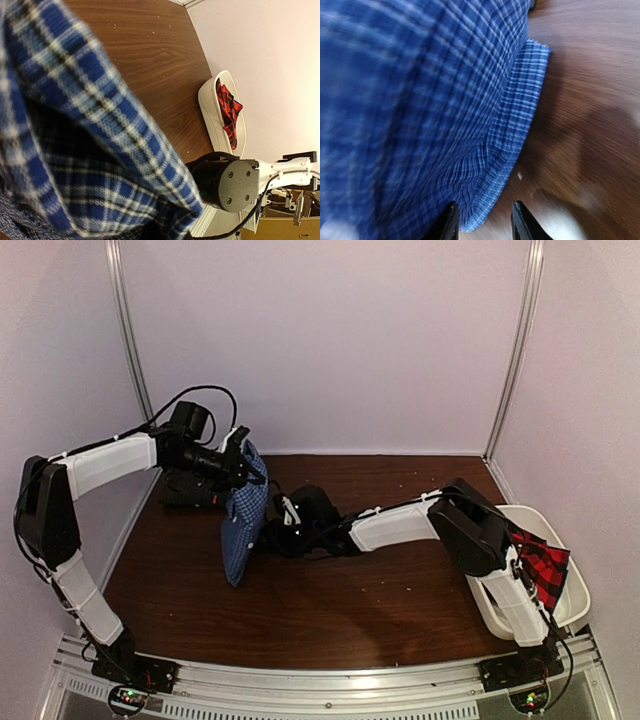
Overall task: Fold and stack the long sleeve shirts
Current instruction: Turn over the square-folded shirt at the center of the board, then move the square-folded shirt to the center of the board.
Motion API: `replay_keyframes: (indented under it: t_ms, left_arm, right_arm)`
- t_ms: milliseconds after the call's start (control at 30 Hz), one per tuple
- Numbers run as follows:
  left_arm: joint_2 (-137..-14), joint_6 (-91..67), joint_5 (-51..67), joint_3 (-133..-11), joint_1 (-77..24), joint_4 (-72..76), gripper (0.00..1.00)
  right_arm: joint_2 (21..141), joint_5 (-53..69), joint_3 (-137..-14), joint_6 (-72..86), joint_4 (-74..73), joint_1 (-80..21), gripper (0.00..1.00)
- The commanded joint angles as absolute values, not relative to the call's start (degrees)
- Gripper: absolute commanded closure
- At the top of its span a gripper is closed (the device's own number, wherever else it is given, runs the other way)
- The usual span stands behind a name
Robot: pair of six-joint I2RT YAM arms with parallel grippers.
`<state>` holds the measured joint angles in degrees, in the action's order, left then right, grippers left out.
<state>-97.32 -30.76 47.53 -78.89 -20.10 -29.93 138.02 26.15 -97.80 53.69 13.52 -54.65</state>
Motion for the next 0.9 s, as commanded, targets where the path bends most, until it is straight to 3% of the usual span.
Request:
replay_keyframes:
  t_ms: [0,300,400,500,567,733,867]
  left_arm:
    - [-98.51,-31.47,49.22,-81.10,-21.03,-24.43,1.00]
    - [-105.98,-34.19,45.45,-86.92,-29.23,-22.40,1.00]
    - [-113.87,-37.68,40.24,-93.75,-34.73,-21.20,0.82]
    - [-119.46,-41.46,37.29,-100.99,-38.73,-18.78,0.49]
    - [-120.55,-43.11,35.92,-103.74,-39.78,-17.22,0.36]
    - [-118.63,-41.95,32.01,-104.22,-38.51,-19.19,0.31]
    - [-113.40,-40.96,29.02,-95.99,-35.85,-19.18,0.31]
  right_arm:
    - [126.32,25.96,-90.77,48.81,16.96,-52.86,0.61]
    - [102.02,16.12,-71.34,39.91,10.00,-47.71,0.53]
    - [95.60,15.22,-66.03,39.09,7.12,-43.39,0.51]
    - [90.65,15.02,-61.86,38.44,5.36,-40.16,0.48]
    - [88.87,13.99,-61.27,37.05,2.51,-39.49,0.44]
    - [87.94,12.67,-60.21,34.96,-0.49,-39.37,0.37]
    - [89.91,13.19,-59.77,34.13,-1.67,-39.48,0.37]
